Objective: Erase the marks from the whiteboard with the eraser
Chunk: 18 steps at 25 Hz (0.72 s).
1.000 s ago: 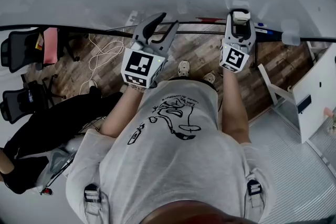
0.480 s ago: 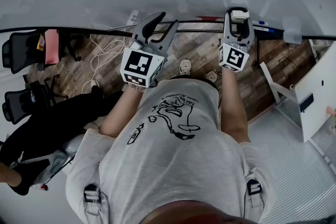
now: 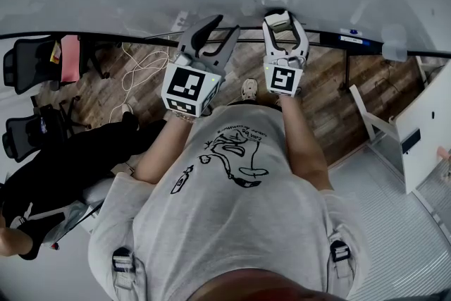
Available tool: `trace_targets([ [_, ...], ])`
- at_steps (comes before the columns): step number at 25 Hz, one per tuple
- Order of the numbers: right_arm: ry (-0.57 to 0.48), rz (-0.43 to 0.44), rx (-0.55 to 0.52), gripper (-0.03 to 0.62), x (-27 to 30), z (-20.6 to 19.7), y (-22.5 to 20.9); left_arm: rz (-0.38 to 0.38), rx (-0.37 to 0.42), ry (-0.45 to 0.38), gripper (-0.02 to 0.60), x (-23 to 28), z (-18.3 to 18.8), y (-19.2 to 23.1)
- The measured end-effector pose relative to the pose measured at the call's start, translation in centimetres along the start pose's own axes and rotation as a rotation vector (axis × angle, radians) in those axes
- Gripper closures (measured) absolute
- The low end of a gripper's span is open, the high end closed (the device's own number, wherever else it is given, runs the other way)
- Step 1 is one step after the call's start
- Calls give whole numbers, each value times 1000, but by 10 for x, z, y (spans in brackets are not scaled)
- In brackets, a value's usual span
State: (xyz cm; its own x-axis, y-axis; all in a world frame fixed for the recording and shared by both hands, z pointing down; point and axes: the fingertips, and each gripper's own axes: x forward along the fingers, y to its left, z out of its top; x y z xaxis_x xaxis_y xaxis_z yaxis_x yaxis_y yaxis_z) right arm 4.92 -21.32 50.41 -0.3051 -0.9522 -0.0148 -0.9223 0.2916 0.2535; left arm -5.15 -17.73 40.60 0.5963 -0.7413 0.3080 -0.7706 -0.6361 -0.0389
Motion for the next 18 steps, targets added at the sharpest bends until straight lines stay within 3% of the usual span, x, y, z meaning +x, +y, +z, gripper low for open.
trace_targets([
  [5, 88, 69, -301, 336, 11, 7, 47, 15, -3, -8, 420, -8, 0, 3],
  [9, 174, 63, -663, 336, 11, 4, 45, 27, -12, -21, 420, -13, 2, 6],
  [12, 174, 62, -892, 336, 11, 20, 36, 35, -23, -31, 420, -15, 2, 9],
  [15, 153, 66, -992, 335, 10, 47, 25, 40, -35, -40, 422, -17, 0, 10],
  [18, 134, 63, -1023, 335, 11, 82, 13, 45, -47, -52, 422, -21, 1, 12],
])
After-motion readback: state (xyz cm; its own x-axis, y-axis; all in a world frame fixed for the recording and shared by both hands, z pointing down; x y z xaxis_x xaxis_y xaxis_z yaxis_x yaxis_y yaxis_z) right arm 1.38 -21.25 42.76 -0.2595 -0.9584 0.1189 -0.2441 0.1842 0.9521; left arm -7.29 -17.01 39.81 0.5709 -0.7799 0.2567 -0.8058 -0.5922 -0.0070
